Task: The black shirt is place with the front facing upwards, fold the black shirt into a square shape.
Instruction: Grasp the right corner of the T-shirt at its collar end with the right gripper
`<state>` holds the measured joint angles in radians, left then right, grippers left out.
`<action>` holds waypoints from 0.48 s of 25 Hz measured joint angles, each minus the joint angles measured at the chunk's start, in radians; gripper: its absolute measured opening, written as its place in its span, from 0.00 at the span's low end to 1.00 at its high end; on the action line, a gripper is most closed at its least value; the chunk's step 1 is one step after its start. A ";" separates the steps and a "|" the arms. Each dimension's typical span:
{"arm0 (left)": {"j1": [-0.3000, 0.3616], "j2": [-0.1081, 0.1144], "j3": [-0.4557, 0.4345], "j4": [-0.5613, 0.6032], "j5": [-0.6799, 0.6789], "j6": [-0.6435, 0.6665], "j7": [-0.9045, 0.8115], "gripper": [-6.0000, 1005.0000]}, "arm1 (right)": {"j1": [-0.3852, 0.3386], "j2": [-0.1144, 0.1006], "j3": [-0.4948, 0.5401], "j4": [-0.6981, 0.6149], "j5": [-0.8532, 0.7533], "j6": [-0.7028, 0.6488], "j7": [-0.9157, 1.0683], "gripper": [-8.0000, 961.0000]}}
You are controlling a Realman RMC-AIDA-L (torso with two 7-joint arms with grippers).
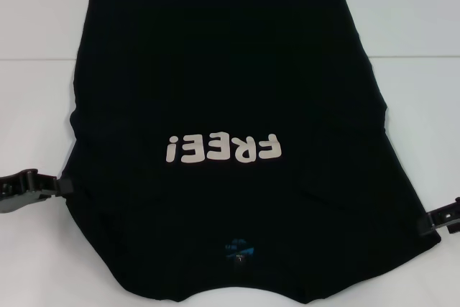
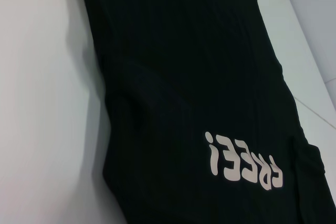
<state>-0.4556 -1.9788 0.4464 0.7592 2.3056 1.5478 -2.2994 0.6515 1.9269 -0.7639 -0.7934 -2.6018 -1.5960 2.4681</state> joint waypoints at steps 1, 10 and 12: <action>0.000 0.000 0.000 0.000 0.000 0.000 0.000 0.00 | 0.000 0.004 -0.005 0.000 0.000 0.008 -0.003 0.84; 0.003 -0.002 -0.004 0.000 0.000 0.000 0.000 0.00 | 0.009 0.030 -0.028 0.000 -0.030 0.047 -0.011 0.82; 0.003 -0.002 -0.005 0.000 0.000 0.000 0.000 0.00 | 0.011 0.035 -0.029 0.000 -0.037 0.051 -0.011 0.82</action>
<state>-0.4525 -1.9807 0.4413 0.7593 2.3056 1.5478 -2.2995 0.6623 1.9616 -0.7925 -0.7930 -2.6387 -1.5446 2.4574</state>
